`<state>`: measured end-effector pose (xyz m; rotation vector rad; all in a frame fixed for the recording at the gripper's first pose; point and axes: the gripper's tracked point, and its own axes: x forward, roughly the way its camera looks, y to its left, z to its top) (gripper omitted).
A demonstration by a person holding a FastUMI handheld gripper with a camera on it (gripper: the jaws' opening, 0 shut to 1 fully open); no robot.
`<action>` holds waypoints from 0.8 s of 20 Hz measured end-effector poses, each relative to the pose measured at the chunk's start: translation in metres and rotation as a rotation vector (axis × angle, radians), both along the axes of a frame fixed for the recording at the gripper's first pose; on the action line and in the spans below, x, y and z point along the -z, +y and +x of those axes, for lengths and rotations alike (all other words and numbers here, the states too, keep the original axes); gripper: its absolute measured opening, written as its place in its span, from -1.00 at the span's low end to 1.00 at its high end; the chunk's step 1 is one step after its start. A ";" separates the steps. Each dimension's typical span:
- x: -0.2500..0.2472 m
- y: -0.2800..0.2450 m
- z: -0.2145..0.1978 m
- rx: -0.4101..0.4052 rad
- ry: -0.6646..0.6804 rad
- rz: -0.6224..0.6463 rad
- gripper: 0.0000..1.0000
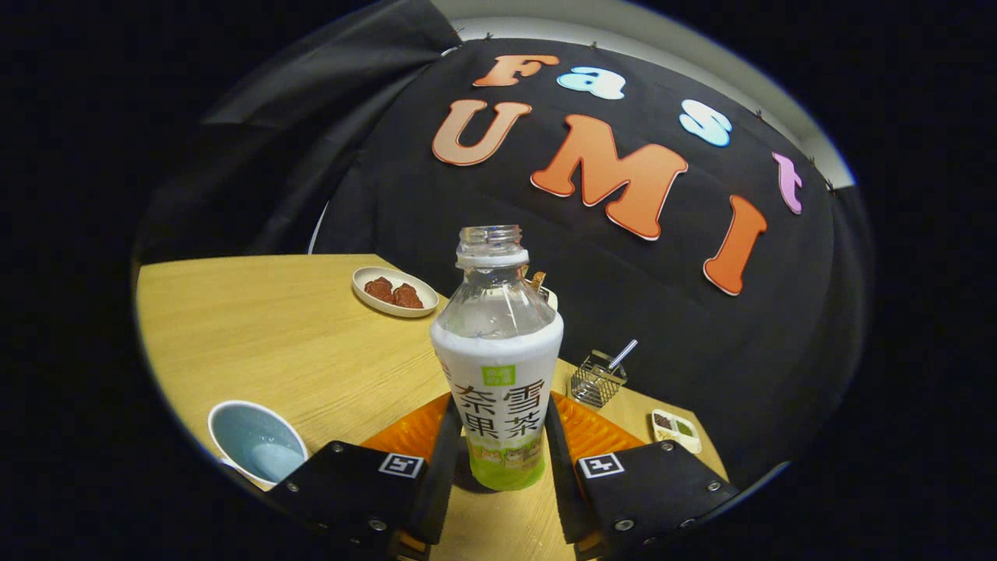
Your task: Take the bottle from table, then pour the juice into the cup, finally place the bottle on the coaster
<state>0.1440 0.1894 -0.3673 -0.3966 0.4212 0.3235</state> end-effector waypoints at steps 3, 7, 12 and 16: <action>0.006 -0.001 0.010 0.045 0.050 0.106 0.15; 0.019 -0.003 0.021 0.087 0.088 0.183 0.16; 0.046 0.000 0.021 0.093 0.128 0.166 0.15; 0.052 -0.006 0.020 0.106 0.143 0.190 0.15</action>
